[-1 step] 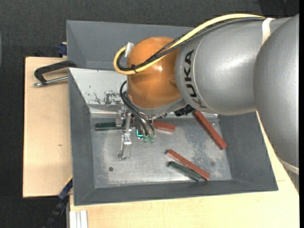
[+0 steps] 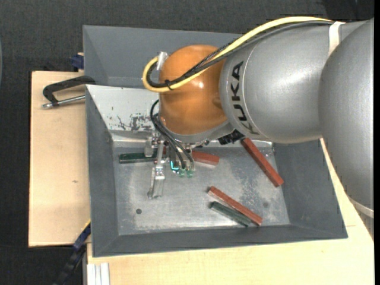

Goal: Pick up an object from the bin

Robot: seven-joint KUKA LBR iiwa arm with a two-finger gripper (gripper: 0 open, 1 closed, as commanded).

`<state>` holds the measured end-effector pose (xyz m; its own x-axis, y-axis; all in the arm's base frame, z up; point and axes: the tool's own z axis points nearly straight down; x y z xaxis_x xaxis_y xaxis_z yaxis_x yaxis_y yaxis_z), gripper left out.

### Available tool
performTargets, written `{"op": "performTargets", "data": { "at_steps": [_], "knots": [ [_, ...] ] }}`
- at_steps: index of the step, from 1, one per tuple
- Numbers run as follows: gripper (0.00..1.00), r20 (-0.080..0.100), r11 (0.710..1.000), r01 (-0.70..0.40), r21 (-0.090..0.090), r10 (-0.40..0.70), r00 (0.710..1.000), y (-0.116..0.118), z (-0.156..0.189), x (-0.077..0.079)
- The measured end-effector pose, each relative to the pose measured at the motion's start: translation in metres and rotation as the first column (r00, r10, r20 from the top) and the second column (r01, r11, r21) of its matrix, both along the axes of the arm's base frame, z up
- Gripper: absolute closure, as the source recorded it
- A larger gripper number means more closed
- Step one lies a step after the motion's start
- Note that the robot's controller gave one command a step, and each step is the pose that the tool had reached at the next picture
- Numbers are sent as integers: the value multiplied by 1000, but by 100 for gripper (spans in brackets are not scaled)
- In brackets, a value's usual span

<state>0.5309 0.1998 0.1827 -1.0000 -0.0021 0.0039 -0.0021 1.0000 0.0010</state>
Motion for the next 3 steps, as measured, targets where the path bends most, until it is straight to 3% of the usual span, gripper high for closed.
{"op": "performTargets", "data": {
  "at_steps": [1,2,3],
  "knots": [
    [0,4,999,41,1,-41,999,-7,3,2],
    [0,14,1000,-24,3,24,1000,-16,-40,30],
    [100,11,985,-174,2,174,985,0,-110,54]
  ]
}}
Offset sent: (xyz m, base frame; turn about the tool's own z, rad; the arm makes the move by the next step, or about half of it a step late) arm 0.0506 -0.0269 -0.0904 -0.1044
